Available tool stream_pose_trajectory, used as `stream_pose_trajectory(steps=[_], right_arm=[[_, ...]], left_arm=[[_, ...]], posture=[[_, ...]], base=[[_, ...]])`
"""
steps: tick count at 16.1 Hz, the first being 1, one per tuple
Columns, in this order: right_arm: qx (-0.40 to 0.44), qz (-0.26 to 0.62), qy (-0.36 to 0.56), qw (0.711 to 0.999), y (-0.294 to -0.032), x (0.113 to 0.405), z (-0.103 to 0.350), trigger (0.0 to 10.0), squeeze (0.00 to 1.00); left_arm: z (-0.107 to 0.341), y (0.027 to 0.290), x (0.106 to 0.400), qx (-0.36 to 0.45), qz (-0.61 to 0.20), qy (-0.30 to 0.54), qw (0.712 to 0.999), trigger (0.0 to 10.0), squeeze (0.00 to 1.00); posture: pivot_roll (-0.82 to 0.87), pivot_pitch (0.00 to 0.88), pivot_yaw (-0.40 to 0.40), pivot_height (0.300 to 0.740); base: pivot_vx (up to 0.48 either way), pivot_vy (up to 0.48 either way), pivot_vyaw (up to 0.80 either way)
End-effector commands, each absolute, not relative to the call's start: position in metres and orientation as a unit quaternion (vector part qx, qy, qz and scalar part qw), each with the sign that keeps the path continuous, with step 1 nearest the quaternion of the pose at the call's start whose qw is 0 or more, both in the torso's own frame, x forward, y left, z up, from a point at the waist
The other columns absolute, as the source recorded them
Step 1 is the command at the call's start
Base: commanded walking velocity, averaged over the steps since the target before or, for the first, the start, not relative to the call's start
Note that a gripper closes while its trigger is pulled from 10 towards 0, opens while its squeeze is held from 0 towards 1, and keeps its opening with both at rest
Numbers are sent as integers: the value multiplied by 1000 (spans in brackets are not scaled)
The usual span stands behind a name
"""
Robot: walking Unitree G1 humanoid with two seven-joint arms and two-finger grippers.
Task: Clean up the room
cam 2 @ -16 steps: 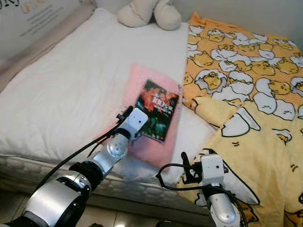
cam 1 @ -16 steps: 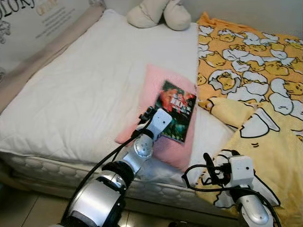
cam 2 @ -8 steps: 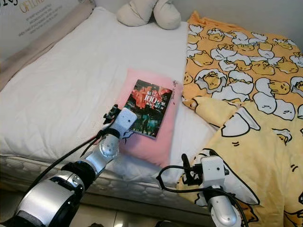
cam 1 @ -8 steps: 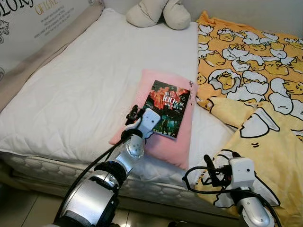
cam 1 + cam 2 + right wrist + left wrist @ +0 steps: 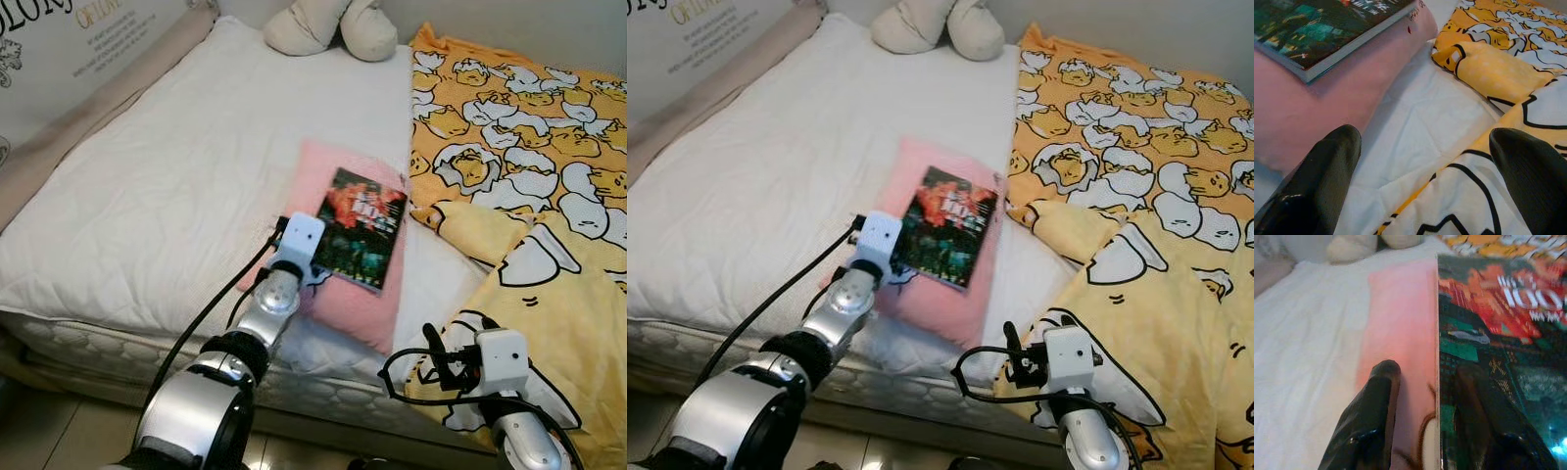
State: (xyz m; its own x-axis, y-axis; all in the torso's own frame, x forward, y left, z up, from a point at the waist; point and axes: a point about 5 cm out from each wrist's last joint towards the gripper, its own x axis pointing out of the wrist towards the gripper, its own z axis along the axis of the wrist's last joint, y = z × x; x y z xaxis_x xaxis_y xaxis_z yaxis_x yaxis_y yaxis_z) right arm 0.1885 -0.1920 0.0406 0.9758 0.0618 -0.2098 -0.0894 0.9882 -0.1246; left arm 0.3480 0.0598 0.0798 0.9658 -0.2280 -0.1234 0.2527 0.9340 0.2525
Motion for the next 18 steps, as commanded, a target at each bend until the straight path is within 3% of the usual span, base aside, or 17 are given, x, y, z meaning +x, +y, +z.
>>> stream_pose_trajectory(steps=[1, 2, 4, 6, 11, 18], right_arm=[[-73, 39, 104, 991, -194, 187, 43, 10000, 0], [-73, 39, 107, 991, -194, 186, 42, 10000, 0], [-73, 40, 108, 991, -193, 185, 42, 10000, 0], [-71, 40, 107, 991, -193, 187, 42, 10000, 0], [-34, 67, 98, 992, -183, 186, 45, 10000, 0], [-33, 72, 110, 991, -181, 178, 41, 10000, 0]], left_arm=[[93, 54, 353, 135, -133, 15, 982, 10000, 0], [106, 54, 357, 195, -117, -43, 973, 10000, 0], [113, 57, 357, 236, -104, -86, 962, 10000, 0], [113, 55, 355, 234, -116, -97, 960, 10000, 0], [73, 53, 342, 107, -183, 60, 975, 10000, 0], [78, 60, 350, 137, -171, 77, 973, 10000, 0]], posture=[[-105, 32, -53, 740], [-102, 35, -53, 740], [-101, 34, -53, 740], [-100, 29, -50, 740], [-92, 23, -46, 740], [-101, 66, -48, 740]], base=[[0, 0, 0], [0, 0, 0], [0, 0, 0], [0, 0, 0], [0, 0, 0], [0, 0, 0]])
